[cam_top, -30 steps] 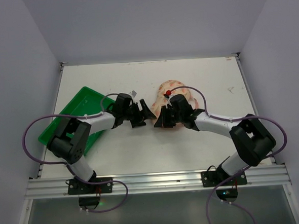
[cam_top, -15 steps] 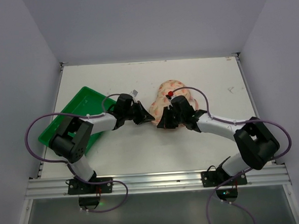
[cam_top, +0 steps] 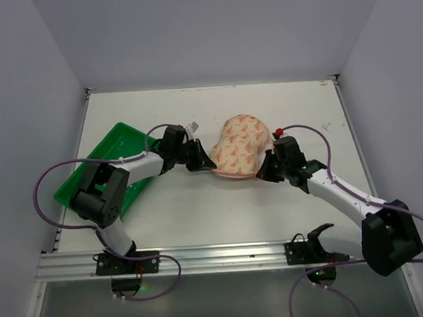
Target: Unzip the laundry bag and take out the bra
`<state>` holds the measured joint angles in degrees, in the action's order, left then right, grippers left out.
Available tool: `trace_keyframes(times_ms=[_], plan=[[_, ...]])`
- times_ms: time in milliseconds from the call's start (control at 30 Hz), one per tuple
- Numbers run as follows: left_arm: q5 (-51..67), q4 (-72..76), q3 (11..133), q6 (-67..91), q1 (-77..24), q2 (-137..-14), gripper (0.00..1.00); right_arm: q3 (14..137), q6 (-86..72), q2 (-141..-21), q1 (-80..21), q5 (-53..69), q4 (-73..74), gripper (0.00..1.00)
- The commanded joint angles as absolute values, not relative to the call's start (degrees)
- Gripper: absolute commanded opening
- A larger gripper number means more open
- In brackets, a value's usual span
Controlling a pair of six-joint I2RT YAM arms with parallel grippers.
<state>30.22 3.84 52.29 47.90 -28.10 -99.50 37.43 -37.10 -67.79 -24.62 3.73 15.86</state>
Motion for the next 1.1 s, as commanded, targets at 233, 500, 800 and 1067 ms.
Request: trace_keyframes(times_ms=[233,500,800,1067], plan=[[30.1,-6.2,76.6,37.7,-25.9,-113.8,0.39,39.5,-38.2,-72.8,-31.8,11.2,9.7,0.00],[26.0,-6.8,71.9,43.7,-24.6,-106.4,0.85,49.1,-42.3,-85.9,-35.9,16.5,0.7,0.00],[27.3,6.1,52.9,52.4,-26.4,-96.1,0.84,52.0,-42.0,-90.3,-36.4,16.9,-1.3,0.00],[26.9,10.1,54.3,54.1,-30.8,-101.7,0.69,51.8,-41.9,-91.0,-37.1,16.8,-1.7,0.00]])
